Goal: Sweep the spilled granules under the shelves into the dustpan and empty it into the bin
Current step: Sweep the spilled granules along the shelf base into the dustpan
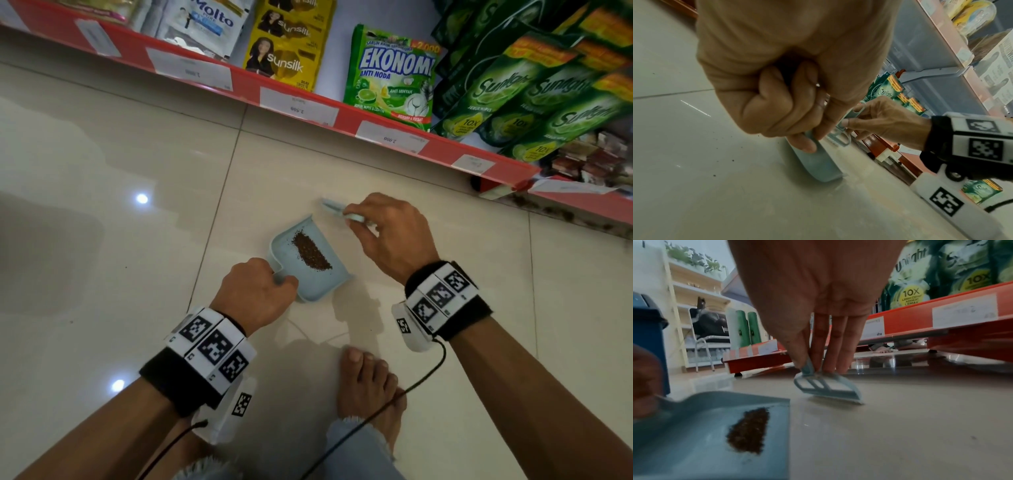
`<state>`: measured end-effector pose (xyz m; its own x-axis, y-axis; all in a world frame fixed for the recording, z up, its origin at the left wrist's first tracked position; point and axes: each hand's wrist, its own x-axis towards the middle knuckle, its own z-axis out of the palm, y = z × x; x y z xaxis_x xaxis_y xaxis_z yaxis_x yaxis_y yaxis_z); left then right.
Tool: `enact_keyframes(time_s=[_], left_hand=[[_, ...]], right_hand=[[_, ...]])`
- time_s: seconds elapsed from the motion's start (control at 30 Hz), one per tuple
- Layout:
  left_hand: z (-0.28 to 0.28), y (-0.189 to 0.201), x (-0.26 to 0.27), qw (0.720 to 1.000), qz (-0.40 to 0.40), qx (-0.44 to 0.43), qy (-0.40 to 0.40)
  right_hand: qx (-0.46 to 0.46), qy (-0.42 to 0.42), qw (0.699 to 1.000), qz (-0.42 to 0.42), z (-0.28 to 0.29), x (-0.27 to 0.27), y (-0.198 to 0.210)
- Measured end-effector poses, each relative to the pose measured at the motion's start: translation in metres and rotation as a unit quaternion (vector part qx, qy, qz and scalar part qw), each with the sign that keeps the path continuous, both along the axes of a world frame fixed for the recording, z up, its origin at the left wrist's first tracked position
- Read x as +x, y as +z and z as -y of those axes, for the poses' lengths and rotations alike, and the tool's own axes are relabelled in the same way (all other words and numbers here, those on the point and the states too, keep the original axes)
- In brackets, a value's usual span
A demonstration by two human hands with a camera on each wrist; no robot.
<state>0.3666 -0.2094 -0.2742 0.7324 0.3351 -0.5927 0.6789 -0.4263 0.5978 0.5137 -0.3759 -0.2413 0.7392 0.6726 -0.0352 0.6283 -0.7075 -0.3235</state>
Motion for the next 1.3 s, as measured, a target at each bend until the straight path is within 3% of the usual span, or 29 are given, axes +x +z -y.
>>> enact_keyframes(time_s=[0.1,0.2,0.37,0.47,0.63,0.73,0.87,0.97,1.03,1.17,1.3], left_hand=[[-0.003,-0.002,-0.001,1.0,0.001,-0.001,0.005],[-0.005,-0.003,-0.002,1.0,-0.002,-0.003,0.012],[-0.006,-0.002,-0.002,1.0,-0.004,-0.013,0.01],[-0.007,-0.001,-0.002,1.0,-0.005,-0.02,0.012],[-0.009,-0.004,-0.005,0.999,-0.005,-0.031,0.008],[-0.011,-0.003,-0.006,1.0,-0.001,-0.03,-0.005],[-0.016,-0.002,-0.004,0.999,0.001,-0.022,-0.027],[-0.02,-0.002,-0.003,0.999,0.0,-0.016,-0.041],[-0.022,-0.001,-0.003,0.999,0.002,-0.018,-0.05],[-0.025,-0.001,-0.004,0.998,0.013,-0.025,-0.061],[-0.027,0.002,-0.003,0.996,0.042,-0.035,-0.077]], right_hand=[[0.098,-0.003,0.99,-0.102,0.002,-0.005,0.006],[0.197,-0.037,0.976,-0.088,0.004,-0.002,0.015],[0.083,-0.072,0.994,0.027,0.006,0.007,0.011],[0.043,-0.034,0.998,0.014,0.003,-0.008,0.004],[0.128,-0.054,0.987,-0.08,-0.003,-0.031,0.004],[0.171,-0.102,0.979,-0.039,-0.002,-0.028,0.01],[0.067,-0.127,0.988,0.051,0.004,-0.026,0.009],[0.007,-0.093,0.996,0.009,0.001,-0.044,0.0],[0.051,-0.09,0.994,-0.04,-0.003,-0.056,-0.001],[0.212,-0.19,0.956,-0.072,-0.004,-0.059,0.01],[0.206,-0.235,0.948,-0.068,0.005,-0.055,0.026]])
